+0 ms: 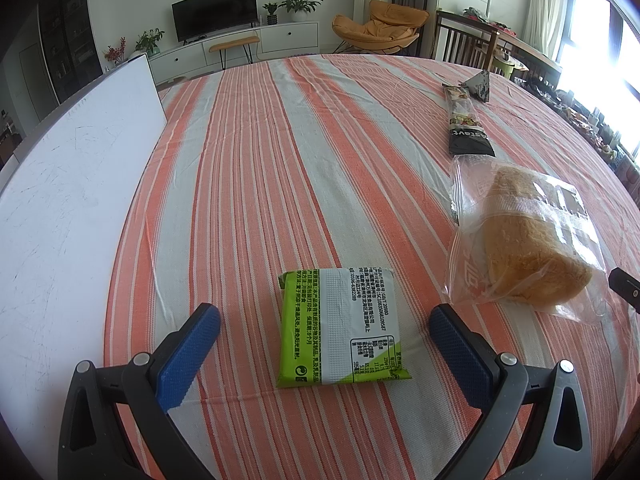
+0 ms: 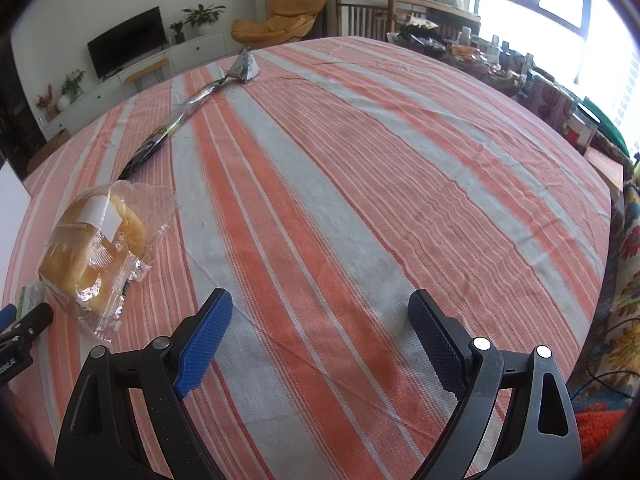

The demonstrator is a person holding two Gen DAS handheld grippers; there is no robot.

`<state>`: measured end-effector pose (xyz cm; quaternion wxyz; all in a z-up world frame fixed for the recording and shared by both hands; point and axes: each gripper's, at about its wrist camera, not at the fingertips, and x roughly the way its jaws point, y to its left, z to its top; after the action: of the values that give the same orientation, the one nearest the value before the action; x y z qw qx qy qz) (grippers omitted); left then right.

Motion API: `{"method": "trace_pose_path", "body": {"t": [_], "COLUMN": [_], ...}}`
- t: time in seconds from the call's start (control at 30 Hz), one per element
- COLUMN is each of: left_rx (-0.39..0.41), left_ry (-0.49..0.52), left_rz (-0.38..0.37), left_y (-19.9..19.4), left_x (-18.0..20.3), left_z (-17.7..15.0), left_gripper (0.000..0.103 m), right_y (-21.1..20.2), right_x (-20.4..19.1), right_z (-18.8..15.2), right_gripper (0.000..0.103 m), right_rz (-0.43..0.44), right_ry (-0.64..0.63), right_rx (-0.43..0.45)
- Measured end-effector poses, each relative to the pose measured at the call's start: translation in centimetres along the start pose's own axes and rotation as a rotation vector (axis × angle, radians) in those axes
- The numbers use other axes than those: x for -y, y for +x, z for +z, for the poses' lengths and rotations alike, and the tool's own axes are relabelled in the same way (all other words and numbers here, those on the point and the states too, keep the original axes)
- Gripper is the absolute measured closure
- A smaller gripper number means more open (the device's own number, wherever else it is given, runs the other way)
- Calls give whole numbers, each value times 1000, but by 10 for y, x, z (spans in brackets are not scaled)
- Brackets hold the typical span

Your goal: Organize snacks

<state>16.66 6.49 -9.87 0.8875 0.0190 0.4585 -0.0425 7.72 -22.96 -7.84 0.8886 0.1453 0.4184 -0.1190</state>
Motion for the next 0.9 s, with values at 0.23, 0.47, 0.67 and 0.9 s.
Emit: {"method": "trace_pose_path", "body": {"t": [0.23,0.47,0.67,0.9], "left_rx": [0,0,0,0], "left_ry": [-2,-2,-2,-1], "left_rz": [2,2,2,2], "left_y": [0,0,0,0], "left_x": [0,0,0,1], "left_z": [0,0,1,1], "left_gripper": [0,0,0,0], "right_y": [4,99,151,106], "right_x": [-24,-134,-175,-135], "right_z": [95,167,160,170], "right_gripper": [11,14,48,96], "right_rz": [66,234,91,212], "right_ry": [-96,-147,-269,-283], "right_rx": [-18,-305,-355,-367]}}
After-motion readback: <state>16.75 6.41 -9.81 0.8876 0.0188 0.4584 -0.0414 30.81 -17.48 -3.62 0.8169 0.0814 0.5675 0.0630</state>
